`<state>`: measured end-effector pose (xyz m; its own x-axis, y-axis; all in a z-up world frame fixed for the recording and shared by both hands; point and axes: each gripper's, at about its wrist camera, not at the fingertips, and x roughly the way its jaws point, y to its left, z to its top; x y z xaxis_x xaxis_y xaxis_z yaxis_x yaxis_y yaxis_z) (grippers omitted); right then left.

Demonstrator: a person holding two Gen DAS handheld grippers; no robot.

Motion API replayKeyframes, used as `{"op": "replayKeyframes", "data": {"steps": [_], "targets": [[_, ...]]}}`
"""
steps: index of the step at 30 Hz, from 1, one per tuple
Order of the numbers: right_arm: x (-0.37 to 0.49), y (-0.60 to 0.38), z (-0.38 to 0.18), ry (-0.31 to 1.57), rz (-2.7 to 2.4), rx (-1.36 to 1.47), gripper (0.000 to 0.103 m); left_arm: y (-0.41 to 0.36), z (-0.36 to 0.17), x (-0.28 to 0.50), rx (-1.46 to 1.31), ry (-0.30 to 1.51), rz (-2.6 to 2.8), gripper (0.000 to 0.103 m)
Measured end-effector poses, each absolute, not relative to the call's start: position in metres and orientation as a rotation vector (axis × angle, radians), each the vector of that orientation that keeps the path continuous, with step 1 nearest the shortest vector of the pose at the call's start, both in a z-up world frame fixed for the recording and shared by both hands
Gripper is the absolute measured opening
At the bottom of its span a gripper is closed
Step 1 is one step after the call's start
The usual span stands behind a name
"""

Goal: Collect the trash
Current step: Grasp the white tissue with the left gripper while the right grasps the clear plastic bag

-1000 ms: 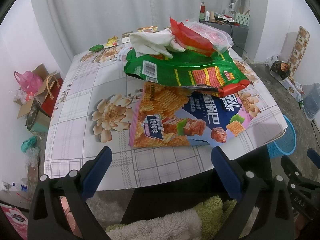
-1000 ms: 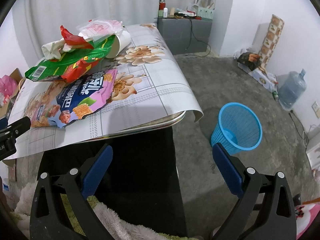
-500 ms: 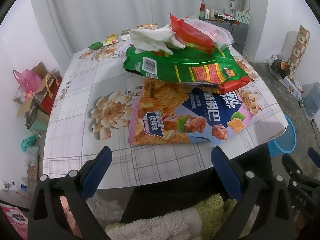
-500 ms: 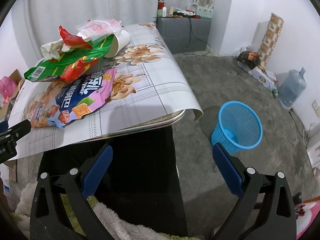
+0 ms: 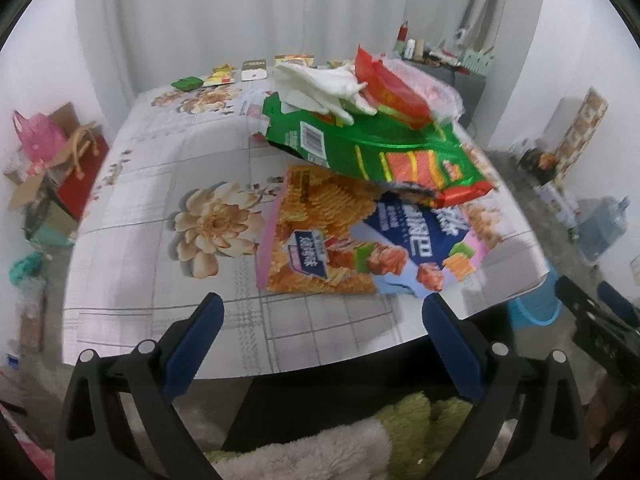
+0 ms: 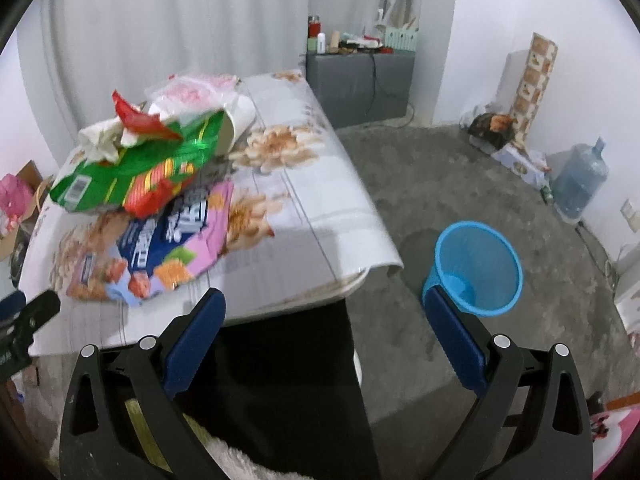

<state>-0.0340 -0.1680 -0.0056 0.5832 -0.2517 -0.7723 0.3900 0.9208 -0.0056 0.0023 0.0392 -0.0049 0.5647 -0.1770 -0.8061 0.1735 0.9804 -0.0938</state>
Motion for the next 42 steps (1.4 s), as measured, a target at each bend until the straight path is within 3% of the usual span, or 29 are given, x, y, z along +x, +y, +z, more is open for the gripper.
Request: {"op": "replayKeyframes", "data": {"steps": [8,18,29,33,38,42], "targets": [[-0.01,-0.168,0.008,0.848,-0.332,0.117,0.095,0.068,0.008,0.021,-0.267,0.879,-0.435,0.097],[0.031,-0.164,0.043,0.681,-0.275,0.029,0.095,0.117,0.042,0.077,-0.414,0.688,-0.471,0.097],[0.122,-0.165,0.071,0.7,0.013,0.111,0.094,0.11,0.048,0.153,-0.22,0.656,-0.503,0.096],[0.162,-0.153,0.063,0.743,0.087,0.063,0.094,0.094,0.037,0.18,-0.161,0.698,-0.52,0.08],[0.205,-0.137,0.051,0.793,0.205,-0.107,0.095,0.078,0.027,0.2,-0.065,0.752,-0.527,0.068],[0.234,-0.142,0.031,0.902,0.265,-0.115,0.095,0.078,0.018,0.211,-0.068,0.802,-0.546,0.051]]}}
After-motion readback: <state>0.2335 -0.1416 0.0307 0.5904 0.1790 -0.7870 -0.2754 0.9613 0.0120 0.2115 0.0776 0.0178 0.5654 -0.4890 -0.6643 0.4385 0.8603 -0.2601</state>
